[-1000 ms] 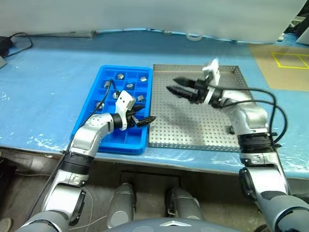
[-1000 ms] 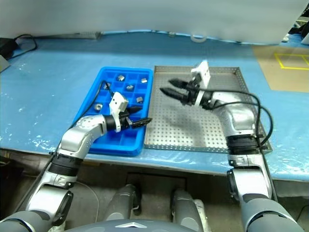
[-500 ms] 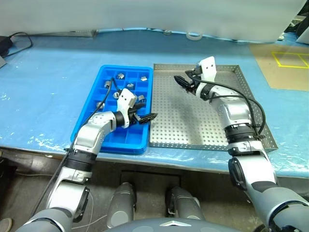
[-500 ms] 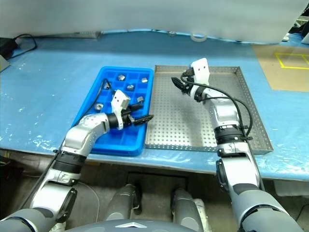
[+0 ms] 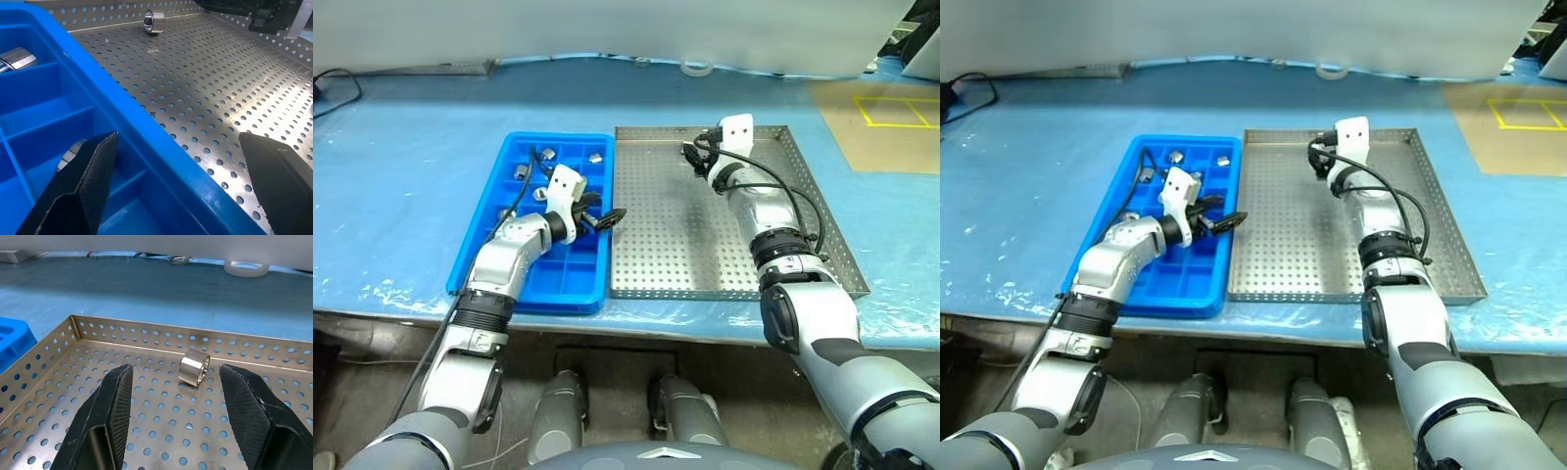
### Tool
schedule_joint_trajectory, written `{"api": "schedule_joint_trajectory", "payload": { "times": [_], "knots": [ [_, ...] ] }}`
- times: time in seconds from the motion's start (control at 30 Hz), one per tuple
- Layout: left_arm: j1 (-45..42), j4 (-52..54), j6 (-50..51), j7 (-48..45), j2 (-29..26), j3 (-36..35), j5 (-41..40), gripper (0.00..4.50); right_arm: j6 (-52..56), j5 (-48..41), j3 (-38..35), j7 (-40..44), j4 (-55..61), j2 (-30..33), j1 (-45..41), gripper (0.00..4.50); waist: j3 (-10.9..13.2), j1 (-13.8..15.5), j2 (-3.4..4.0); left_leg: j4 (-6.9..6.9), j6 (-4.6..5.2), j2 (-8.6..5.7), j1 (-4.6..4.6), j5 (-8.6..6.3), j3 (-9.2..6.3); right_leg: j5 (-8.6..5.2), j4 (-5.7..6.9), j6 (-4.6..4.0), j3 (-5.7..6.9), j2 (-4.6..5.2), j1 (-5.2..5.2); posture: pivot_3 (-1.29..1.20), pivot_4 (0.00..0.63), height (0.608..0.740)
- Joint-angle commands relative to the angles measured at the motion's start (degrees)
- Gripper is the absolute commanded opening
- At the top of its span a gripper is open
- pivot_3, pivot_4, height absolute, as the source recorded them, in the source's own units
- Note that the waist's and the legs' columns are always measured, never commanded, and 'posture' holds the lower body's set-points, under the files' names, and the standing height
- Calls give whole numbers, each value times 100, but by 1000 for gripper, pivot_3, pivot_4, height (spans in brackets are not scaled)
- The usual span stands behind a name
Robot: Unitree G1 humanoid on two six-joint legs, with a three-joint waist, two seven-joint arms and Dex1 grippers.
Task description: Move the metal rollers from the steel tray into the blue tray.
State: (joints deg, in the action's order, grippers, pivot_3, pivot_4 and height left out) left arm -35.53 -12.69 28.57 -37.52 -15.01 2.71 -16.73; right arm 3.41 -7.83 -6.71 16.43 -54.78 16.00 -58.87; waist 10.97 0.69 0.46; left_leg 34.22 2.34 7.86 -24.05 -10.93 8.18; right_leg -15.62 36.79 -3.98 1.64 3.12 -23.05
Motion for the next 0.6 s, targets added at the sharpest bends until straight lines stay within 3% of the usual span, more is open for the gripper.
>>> {"api": "schedule_joint_trajectory", "payload": {
  "times": [0.03, 0.6],
  "knots": [
    [-74, 189, -44, -10, -33, -65, -30, 4173, -182, -22, -124, -30, 128, 53, -55, 2893, 0, -4, 0, 0, 0, 1, 1, 0, 4, 0, 1, 0, -1, 0, 0, -115, 150, 740],
    [-531, -411, -252, 440, 226, -208, 61, 4173, -187, -12, -304, -341, 179, 87, 18, 2893, 0, 10, 0, 7, 22, 0, -1, 1, 24, 0, 5, 0, -4, 9, 0, -120, 150, 740]
  ]
}}
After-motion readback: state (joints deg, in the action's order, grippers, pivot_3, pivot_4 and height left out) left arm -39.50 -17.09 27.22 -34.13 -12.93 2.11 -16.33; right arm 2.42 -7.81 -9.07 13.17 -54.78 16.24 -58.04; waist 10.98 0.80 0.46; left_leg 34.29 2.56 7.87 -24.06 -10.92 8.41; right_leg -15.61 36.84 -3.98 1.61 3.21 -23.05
